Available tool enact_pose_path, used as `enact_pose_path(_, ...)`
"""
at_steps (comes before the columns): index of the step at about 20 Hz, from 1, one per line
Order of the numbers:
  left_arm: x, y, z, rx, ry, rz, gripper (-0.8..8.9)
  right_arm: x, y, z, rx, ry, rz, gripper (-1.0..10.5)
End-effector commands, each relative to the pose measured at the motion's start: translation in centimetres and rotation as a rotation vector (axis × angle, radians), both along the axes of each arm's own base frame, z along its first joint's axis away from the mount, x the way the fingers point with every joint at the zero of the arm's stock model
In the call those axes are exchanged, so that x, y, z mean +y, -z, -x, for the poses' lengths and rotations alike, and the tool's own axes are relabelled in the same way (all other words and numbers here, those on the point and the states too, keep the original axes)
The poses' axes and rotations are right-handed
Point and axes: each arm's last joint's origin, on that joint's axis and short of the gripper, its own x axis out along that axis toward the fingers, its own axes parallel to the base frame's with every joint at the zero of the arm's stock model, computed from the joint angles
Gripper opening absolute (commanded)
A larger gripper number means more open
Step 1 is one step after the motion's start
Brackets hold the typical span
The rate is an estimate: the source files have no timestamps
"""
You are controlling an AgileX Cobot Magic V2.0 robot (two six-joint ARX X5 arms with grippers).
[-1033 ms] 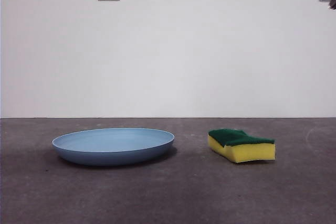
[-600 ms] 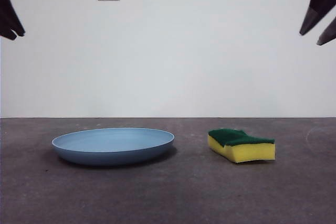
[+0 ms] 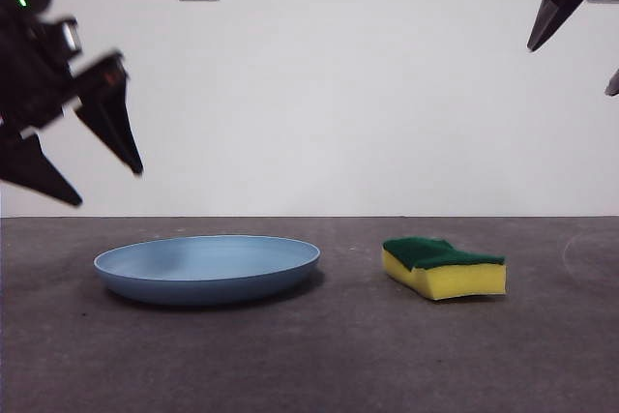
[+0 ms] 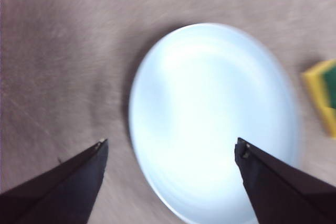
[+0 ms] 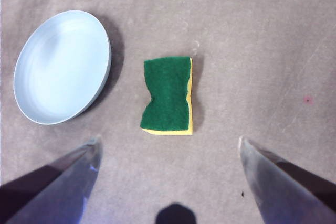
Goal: Pick up the plate,pick up the cloth,clean the plate with the cloth
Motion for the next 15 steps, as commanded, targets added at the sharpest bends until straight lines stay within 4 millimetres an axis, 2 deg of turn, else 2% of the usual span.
enact_pose_path(1, -0.3, 2.1, -1.3, 0.037, -0.015, -0.038, 4.04, 0.0, 0.0, 0.0, 0.004, 0.003, -0.006, 4.4)
enact_pose_path(6, -1.1, 5.0, -2.4, 0.086, 0.006, -0.042, 4.04, 0.0, 0.0, 0.0, 0.003, 0.003, -0.006, 4.4)
enact_pose_path(9, -1.9, 5.6, -2.6, 0.081, 0.027, -0.044, 4.03, 0.0, 0.0, 0.0, 0.009, 0.013, -0.013, 4.4)
enact_pose_path(12, -2.3, 5.9, -2.7, 0.082, 0.031, -0.062, 3.00, 0.0, 0.0, 0.0, 0.009, 0.014, -0.014, 4.4)
enact_pose_path(15, -2.5, 6.6, -2.7, 0.103, 0.035, -0.068, 3.00, 0.0, 0.0, 0.0, 0.010, 0.016, -0.015, 4.4)
